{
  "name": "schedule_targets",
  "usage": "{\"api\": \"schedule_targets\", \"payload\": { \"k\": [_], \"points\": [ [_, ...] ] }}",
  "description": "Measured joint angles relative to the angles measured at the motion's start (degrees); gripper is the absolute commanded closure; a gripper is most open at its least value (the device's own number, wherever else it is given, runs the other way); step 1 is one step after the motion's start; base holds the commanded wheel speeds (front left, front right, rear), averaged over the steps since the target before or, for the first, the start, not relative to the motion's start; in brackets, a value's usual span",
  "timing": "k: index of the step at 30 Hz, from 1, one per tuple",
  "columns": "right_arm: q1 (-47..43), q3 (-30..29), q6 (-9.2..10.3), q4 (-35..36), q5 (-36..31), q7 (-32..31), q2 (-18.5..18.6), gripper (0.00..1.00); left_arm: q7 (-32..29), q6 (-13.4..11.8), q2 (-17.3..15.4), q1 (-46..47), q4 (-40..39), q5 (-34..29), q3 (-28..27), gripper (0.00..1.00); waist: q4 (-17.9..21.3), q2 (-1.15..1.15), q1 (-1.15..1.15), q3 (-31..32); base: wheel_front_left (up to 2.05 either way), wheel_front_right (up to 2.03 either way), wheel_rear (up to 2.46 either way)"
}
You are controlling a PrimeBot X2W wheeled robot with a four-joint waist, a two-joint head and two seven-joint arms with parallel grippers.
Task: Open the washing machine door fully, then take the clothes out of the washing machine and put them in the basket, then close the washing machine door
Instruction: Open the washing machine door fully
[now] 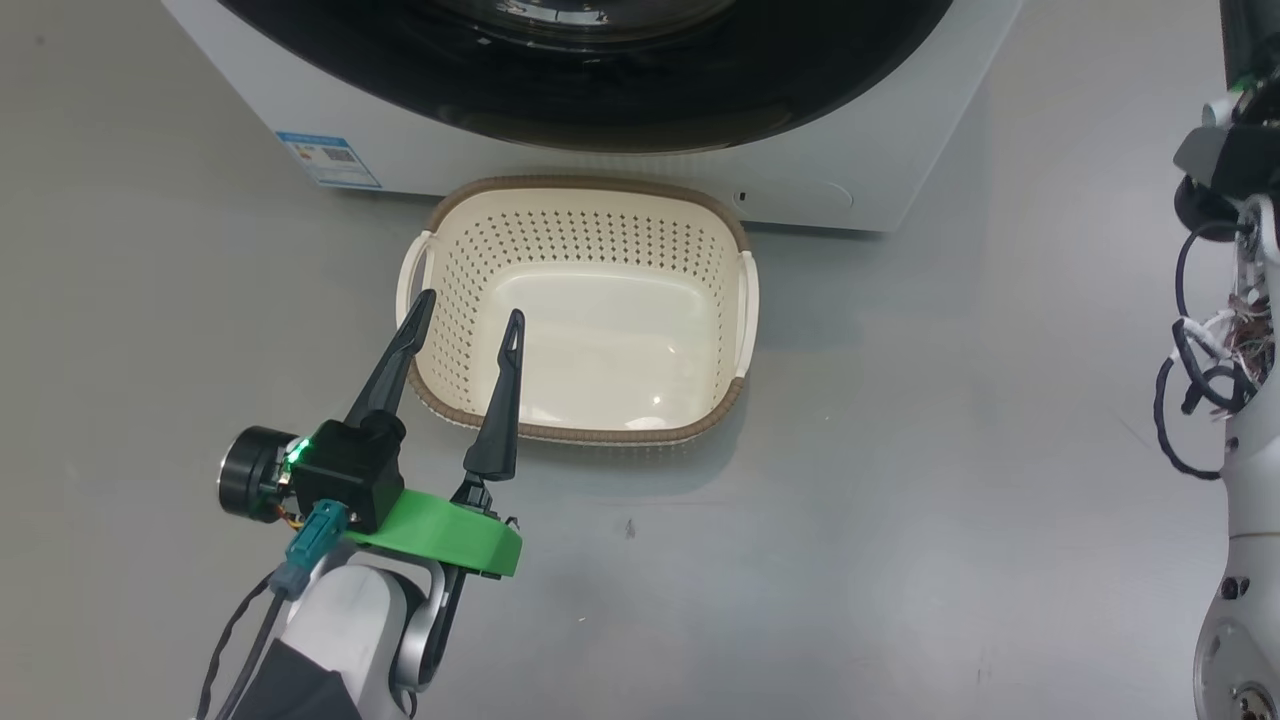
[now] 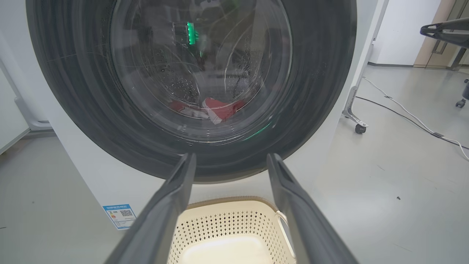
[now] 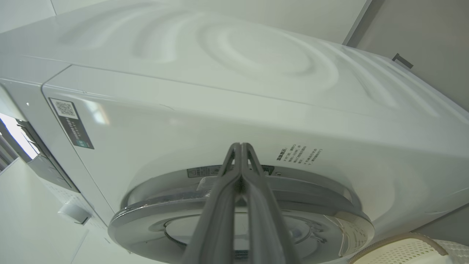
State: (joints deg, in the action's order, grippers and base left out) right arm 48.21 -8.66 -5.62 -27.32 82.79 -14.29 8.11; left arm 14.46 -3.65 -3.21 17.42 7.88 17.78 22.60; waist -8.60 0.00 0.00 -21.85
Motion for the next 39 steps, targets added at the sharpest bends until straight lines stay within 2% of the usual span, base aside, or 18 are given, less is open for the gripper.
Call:
{"api": "schedule_targets", "payload": {
  "k": [6,21,29,39],
  "points": [
    [4.95,2.49,1.23,-1.66,0.55,-4.77,1.44,1.00,0.00,0.43,0.31,0.87,-0.09,-0.02,0.76,0.00,-1.97,0.00,0.00,-2.35,0.00,0.00,0.00],
    [15.31,6.59,4.26,-4.80,-0.25,-11.90,4.43,1.00,0.00,0.97,0.69,2.87,-0.54,-0.84,2.52,0.00,-5.61,0.00,0.00,-6.36,0.00,0.00,0.00],
    [18.69,8.17,5.22,-7.06,-0.74,-14.72,4.72,1.00,0.23,0.97,0.85,3.98,-0.87,-1.26,2.96,0.00,-6.47,0.00,0.00,-8.00,0.00,0.00,0.00],
    [20.69,8.88,4.91,-9.58,0.18,-19.31,5.63,1.00,0.23,0.97,0.99,4.46,-0.78,-1.33,3.24,0.00,-6.63,0.00,0.00,-8.70,0.00,0.00,0.00]
  ]
}}
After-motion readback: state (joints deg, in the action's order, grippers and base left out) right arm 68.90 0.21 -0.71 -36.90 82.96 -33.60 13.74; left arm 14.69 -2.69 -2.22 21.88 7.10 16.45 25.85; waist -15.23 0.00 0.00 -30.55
